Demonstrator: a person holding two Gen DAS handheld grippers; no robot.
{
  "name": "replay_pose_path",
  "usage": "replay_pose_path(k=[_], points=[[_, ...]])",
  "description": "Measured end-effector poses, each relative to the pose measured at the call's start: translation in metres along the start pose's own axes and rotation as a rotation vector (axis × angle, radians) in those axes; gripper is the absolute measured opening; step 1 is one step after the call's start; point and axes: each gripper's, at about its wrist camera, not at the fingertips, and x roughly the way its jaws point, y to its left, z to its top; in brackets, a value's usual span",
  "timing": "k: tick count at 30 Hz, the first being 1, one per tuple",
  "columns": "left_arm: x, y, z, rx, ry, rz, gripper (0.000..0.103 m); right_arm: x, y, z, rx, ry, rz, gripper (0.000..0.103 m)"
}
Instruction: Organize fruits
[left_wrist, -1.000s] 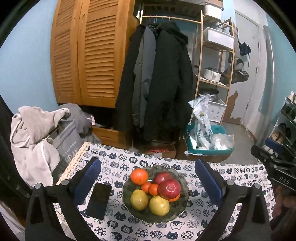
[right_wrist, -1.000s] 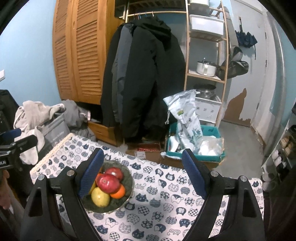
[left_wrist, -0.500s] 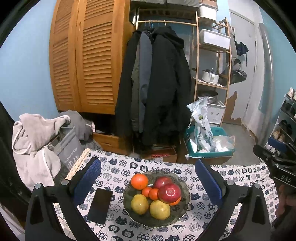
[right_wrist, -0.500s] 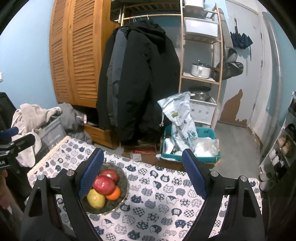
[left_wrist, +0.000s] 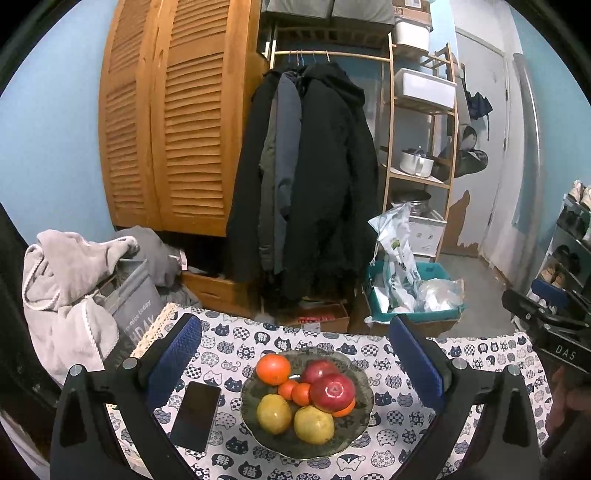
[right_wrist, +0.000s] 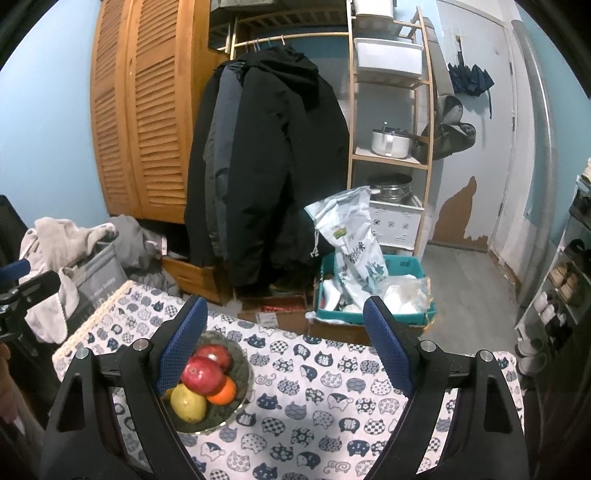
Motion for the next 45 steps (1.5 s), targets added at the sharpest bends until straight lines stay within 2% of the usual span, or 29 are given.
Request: replay_pose_path(k=[30,38,45], points=[[-0.003,-0.007,0.001,-0.008,0.014,-0.006,0.102,-0.002,0.0,0.002,-0.001,0.004,0.002,0.085],[-0.011,-0.003,0.004,-0.019,-0.015,0.005,0.102,-0.002,0.001,0.002,-0.003,0.003,0.002,0.085],[-0.007,0.0,0.005,-0.053,0.017,0.014,0.102,-0.002,0.001,0.002,-0.008,0.003,0.002,0.085]])
